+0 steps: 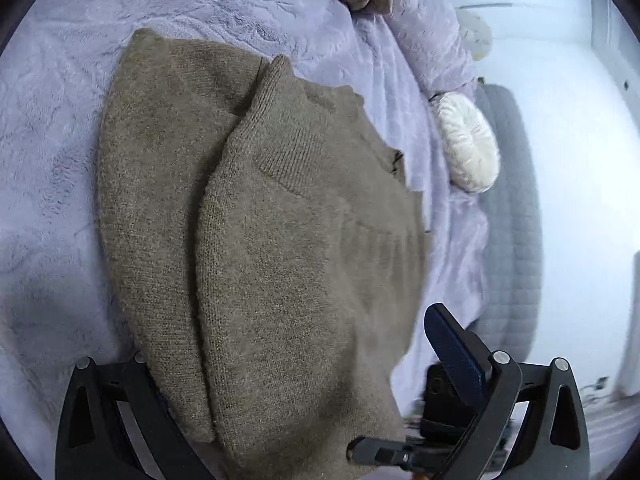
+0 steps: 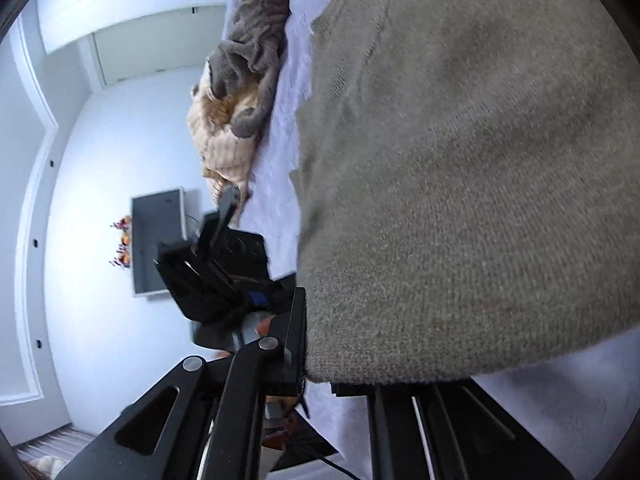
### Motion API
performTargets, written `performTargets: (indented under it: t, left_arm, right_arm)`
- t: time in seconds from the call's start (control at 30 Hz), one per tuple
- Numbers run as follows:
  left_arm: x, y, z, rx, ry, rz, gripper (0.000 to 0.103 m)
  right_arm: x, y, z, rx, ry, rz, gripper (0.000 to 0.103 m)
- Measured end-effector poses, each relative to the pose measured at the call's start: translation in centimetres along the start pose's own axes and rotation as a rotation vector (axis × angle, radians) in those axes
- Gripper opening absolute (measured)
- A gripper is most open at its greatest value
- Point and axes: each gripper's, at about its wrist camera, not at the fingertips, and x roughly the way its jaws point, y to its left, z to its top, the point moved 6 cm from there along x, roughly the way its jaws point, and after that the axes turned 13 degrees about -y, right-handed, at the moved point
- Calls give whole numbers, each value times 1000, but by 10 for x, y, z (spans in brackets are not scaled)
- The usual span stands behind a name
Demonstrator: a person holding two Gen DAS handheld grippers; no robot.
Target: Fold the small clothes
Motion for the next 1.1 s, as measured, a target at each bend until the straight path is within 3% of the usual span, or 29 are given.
performTargets:
  t: [0.1,0.23,0.3,0.4,0.47,0.53,0.6,0.67,0.77,0.87,1.1]
  left_arm:
    - [7,-3,-5,92,-10,116,96]
    - [11,0,-8,132,-31,215,81]
    - [11,2,-9,143,-40,260,74]
    - [9,11,-10,162,-48,305,67]
    - [6,12,-11,170,-58,321,67]
    - [7,12,-11,182,-63,349,62]
    - [10,11,-12,194,-71,380,56]
    - [10,8,-12,188,-96,384,34]
    - [3,-1,-11,177,-148,380,23]
    - [-10,-20,-10,168,-208,345,22]
    - [-18,-106,-11,229,-286,242,17]
  right_arm:
    - [2,-11,-18,-113,106,-143,13]
    - [-18,-11,-26,-269,203,-278,15]
    - [-36,-3,-15,-330,182,-303,18]
    - [-62,6,19,-404,70,-360,39]
    - [-71,7,47,-473,-17,-437,37]
    - [-71,-2,72,-530,-61,-559,16]
    - [-63,-16,88,-576,-66,-657,12]
    - [-51,-39,94,-601,-6,-723,9]
    - [-39,-56,85,-668,32,-740,9]
    - [-43,-51,80,-713,23,-737,8]
    - [-81,-53,89,-527,27,-574,9]
